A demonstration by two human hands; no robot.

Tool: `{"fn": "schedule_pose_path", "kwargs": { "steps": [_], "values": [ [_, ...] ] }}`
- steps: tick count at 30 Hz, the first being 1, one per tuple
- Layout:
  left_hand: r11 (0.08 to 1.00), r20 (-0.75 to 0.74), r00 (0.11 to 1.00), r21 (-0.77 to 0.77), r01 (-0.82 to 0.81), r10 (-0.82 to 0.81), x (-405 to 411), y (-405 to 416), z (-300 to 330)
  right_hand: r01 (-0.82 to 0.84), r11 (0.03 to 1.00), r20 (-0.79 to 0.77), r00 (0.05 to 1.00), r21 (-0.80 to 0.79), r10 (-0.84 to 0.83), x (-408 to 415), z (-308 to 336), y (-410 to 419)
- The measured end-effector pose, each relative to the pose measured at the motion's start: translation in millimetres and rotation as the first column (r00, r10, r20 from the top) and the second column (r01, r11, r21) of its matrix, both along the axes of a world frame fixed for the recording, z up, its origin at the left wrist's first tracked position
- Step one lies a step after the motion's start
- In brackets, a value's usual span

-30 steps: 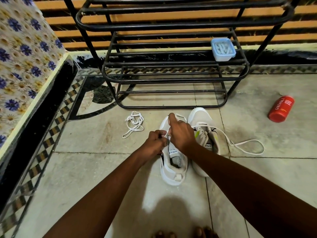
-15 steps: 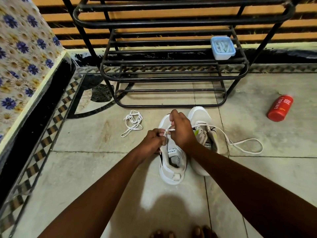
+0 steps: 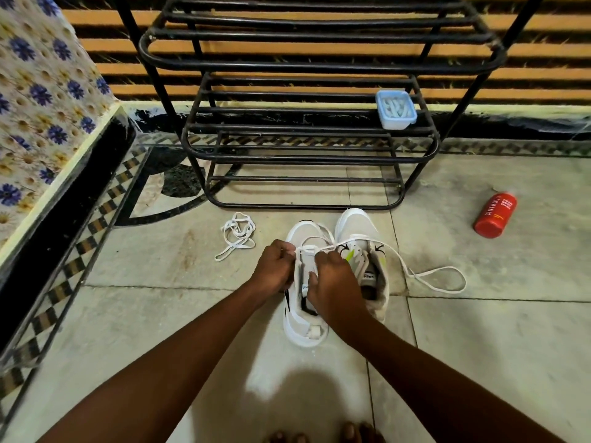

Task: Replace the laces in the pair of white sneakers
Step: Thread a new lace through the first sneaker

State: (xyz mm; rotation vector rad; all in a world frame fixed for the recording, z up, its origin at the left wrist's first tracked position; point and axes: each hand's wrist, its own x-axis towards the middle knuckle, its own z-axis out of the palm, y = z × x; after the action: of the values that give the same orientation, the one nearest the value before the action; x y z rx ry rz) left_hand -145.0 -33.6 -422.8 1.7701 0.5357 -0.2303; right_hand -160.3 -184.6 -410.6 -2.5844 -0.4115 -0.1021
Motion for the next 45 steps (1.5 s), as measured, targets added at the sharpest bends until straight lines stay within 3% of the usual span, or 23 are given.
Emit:
{"fn": "schedule_pose_path", "kwargs": {
  "steps": [3,7,10,17,21,27,29,32,34,36,42,45],
  "values": [
    [0.956,0.098,0.989,0.282,0.082,-0.114,8.0,-4.3,-6.3,-0.024,0.996,-0.058,0.998,-0.086,0.019,-5.5,-3.9,2.6],
    [0.880,0.069,0.990,0.470,0.074,-0.120,18.1,-8.9,-3.3,-0.029,0.998,-0.076,0.997,-0.062,0.025,-4.0,-2.6,3.5],
    [0.896,0.087,0.993,0.443,0.036,-0.084,21.5,-7.2,-9.6,-0.035,0.999,-0.059,0.998,-0.007,0.034,-5.2,-0.1,2.1],
    [0.914,0.113,0.992,0.406,0.011,-0.062,20.8,-2.3,-12.8,-0.065,0.987,-0.109,0.993,-0.144,0.049,-3.5,6.0,-1.4],
    [0.927,0.138,0.989,0.374,-0.007,-0.048,23.2,-0.1,-14.6,-0.050,0.988,-0.077,0.996,-0.143,0.039,-3.0,4.7,-1.3],
    [0.850,0.199,0.951,0.516,0.103,-0.237,18.0,2.8,-16.1,-0.091,0.969,-0.143,0.988,-0.231,0.059,0.0,7.8,-1.6],
    [0.881,0.184,0.959,0.460,0.111,-0.217,19.4,6.2,-16.8,-0.101,0.975,-0.124,0.989,-0.197,0.078,-0.7,13.3,-1.2],
    [0.983,0.140,0.989,0.173,-0.069,0.045,15.1,9.7,-17.5,-0.126,0.971,-0.128,0.987,-0.202,0.101,2.0,16.3,-1.3],
    [0.982,0.104,0.977,-0.033,-0.184,0.186,9.9,10.2,-16.7,-0.133,0.972,-0.129,0.986,-0.196,0.109,2.5,15.6,-2.1],
    [0.966,0.128,0.964,-0.146,-0.213,0.232,6.4,10.8,-13.5,-0.131,0.977,-0.133,0.985,-0.168,0.109,2.7,13.8,-2.2],
    [0.967,0.145,0.985,-0.246,-0.059,0.097,10.2,15.0,-10.1,-0.065,0.992,-0.080,0.995,-0.107,0.056,-0.5,9.2,0.6],
    [0.995,0.144,0.989,-0.099,-0.007,0.021,12.2,10.0,-10.3,-0.060,0.995,-0.018,0.998,-0.078,0.058,1.3,6.3,-1.2]
  ]
}}
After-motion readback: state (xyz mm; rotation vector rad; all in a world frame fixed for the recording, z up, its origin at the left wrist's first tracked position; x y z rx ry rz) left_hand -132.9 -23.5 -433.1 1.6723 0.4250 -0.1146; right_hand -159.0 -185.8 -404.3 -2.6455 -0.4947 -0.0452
